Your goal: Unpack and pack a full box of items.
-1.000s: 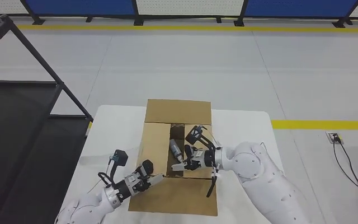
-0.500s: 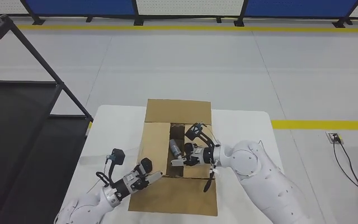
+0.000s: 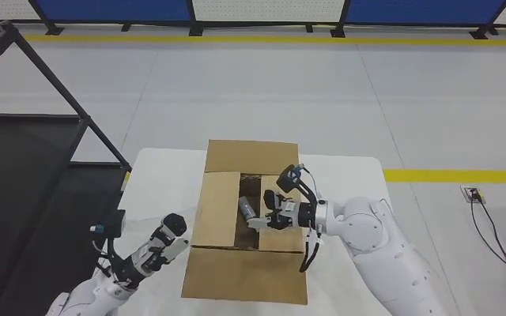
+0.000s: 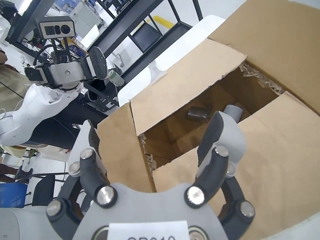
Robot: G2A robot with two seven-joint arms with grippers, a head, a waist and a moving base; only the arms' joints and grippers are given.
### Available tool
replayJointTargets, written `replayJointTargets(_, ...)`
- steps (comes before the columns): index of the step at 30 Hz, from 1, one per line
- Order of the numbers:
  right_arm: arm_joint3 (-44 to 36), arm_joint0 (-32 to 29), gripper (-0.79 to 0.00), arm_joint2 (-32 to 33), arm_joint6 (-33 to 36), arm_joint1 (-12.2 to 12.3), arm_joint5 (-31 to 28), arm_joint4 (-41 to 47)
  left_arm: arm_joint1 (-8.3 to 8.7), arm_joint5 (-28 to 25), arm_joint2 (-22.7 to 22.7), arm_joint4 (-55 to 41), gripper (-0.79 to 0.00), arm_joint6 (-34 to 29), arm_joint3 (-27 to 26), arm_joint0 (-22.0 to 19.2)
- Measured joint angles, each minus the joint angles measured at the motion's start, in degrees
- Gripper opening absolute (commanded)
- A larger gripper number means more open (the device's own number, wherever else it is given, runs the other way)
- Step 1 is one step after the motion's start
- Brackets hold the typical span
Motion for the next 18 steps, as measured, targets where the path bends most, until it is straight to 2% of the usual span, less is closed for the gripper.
replayJointTargets(6,0.26,0.09,0.0,-0.1,0.01,-0.03,0.06,0.03,2.01,-8.42,-7.98,-9.61,0.0,-11.02,3.19,6.27)
replayJointTargets(9,0.26,0.09,0.0,-0.1,0.01,-0.03,0.06,0.03,3.13,-9.9,-9.54,-13.03,0.0,-17.69,5.11,8.52)
replayJointTargets(12,0.94,-0.16,0.0,0.2,-0.87,-0.04,0.81,0.25,4.52,-6.92,-8.84,-14.33,0.0,-21.52,5.2,9.76)
replayJointTargets(18,11.97,5.17,0.0,2.02,-12.32,-0.67,4.43,1.09,6.71,-5.78,-5.33,-9.49,0.0,-22.42,6.5,9.46)
